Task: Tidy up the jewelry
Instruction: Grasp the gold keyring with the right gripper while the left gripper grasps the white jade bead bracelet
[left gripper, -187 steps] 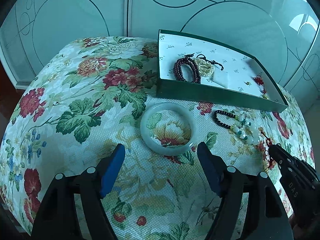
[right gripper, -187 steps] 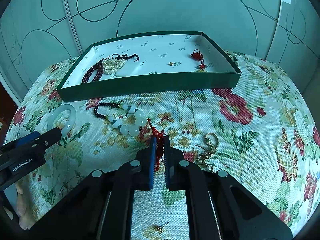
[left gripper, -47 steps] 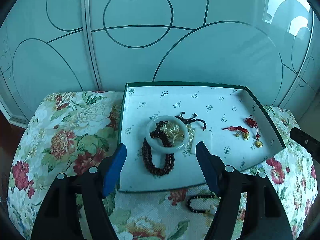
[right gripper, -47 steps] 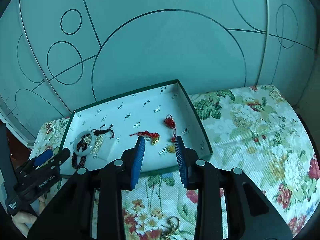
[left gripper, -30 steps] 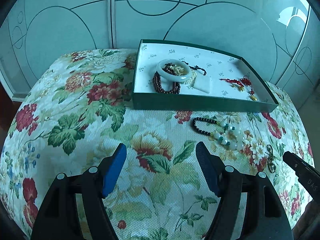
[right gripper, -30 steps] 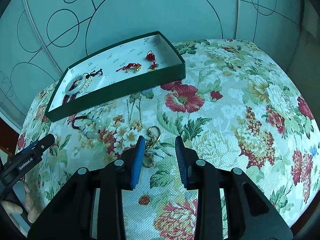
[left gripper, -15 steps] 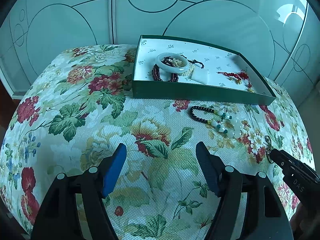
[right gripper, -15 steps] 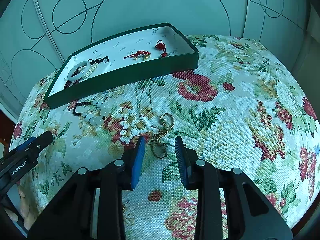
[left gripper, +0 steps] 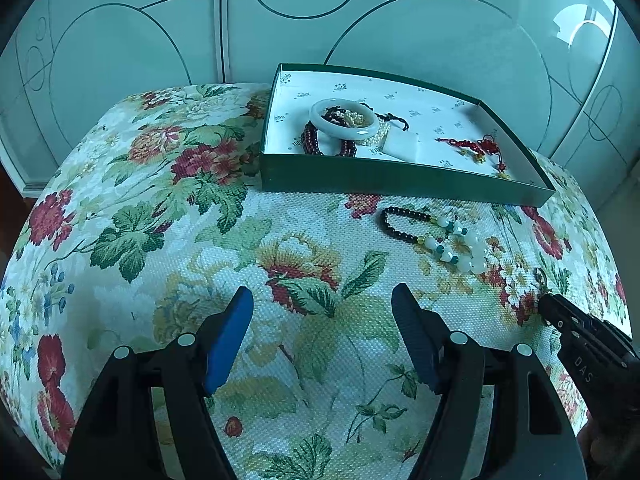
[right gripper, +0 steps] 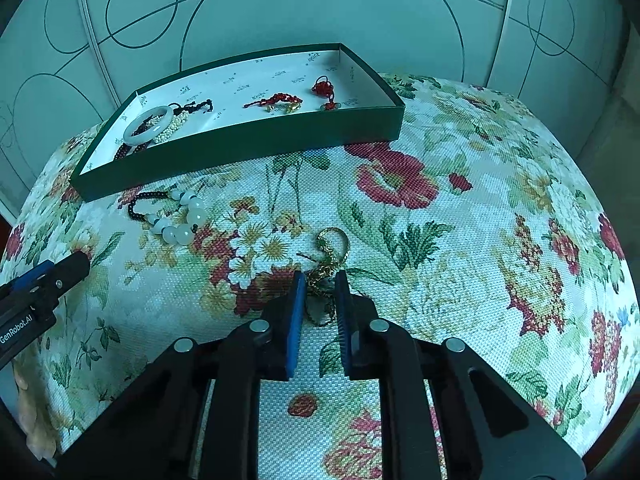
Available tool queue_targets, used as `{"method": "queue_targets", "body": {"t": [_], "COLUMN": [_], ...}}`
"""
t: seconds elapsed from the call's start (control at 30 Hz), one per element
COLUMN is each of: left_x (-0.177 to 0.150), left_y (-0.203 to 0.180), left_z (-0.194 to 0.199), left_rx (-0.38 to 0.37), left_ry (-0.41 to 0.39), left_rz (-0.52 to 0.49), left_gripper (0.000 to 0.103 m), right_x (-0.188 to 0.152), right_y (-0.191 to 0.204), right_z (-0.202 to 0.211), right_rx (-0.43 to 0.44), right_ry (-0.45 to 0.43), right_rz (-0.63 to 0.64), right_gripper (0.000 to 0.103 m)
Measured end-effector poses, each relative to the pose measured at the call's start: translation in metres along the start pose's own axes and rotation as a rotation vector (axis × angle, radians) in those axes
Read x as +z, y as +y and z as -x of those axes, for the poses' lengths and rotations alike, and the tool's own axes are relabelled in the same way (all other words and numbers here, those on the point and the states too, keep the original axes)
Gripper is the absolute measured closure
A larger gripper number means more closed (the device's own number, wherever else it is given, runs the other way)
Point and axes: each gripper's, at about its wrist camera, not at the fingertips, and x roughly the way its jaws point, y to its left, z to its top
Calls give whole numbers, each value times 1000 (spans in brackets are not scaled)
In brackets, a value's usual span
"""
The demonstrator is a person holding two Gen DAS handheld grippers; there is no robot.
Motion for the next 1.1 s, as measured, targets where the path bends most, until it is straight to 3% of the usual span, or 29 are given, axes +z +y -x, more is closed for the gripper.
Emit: {"method": "queue_targets", "body": {"t": [0.43, 0.9, 1.1], "left_x": [0, 14, 18], "left_y": [-13, -67, -94], "left_z": [1, -8, -14], "left_rx": [-18, -108, -111], "left_ry": [3, -23, -28], "left_rz": [-28, -139, -191], "left_gripper": [32, 32, 32], "right_x": [1, 6, 7], "right_y": [-8, -27, -37], "right_z": [6, 13, 12], "right_rx": [-7, 15, 37], "right_ry": [-31, -54, -54], "right_rz": [-4, -54, -96], "right_gripper": [97, 97, 97]}}
